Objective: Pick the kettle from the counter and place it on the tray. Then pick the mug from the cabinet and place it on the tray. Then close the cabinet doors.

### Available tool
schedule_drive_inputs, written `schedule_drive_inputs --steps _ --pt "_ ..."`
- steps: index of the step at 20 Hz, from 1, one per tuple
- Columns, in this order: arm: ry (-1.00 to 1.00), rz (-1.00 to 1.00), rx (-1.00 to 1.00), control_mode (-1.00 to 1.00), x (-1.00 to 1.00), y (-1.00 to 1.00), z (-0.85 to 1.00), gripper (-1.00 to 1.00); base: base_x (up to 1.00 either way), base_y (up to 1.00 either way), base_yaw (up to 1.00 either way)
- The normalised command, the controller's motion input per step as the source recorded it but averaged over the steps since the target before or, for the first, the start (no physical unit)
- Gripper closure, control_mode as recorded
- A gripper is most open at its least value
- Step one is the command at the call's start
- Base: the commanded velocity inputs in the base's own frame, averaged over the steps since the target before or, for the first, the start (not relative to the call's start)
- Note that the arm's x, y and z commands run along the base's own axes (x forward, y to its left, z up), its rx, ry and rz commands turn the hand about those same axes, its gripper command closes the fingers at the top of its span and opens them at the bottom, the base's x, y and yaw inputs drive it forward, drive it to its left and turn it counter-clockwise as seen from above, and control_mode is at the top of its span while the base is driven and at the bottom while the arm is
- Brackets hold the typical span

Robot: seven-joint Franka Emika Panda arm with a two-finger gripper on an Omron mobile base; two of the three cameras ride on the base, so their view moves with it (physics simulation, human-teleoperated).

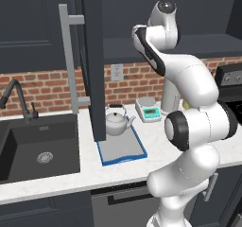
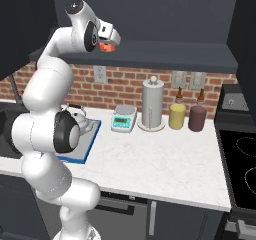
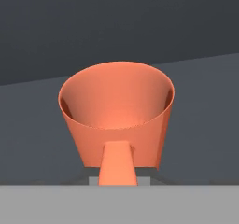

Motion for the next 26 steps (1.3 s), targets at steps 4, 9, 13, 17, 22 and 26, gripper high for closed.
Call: schedule_drive_inputs --steps 4,9,13,17,22,26 --pt "-0.02 0.00 0.00 -1.00 -0.23 0.00 0.00 1.00 0.00 0.00 0.00" --pt "0.00 0.03 0.03 -1.00 -0.62 -0.01 0.00 1.00 0.00 0.00 0.00" --pt "-0.05 0.04 0.01 -1.00 -0.75 0.00 0.00 1.00 0.00 0.00 0.00" --pt "-0.08 0.09 0.02 -1.00 -0.82 -0.01 0.00 1.00 0.00 0.00 0.00" --pt "-0.07 0.26 0.09 -1.00 -0.90 -0.05 0.00 1.00 0.00 0.00 0.00" --pt "-0.04 0.30 0.03 -1.00 -0.94 0.00 0.00 1.00 0.00 0.00 0.00"
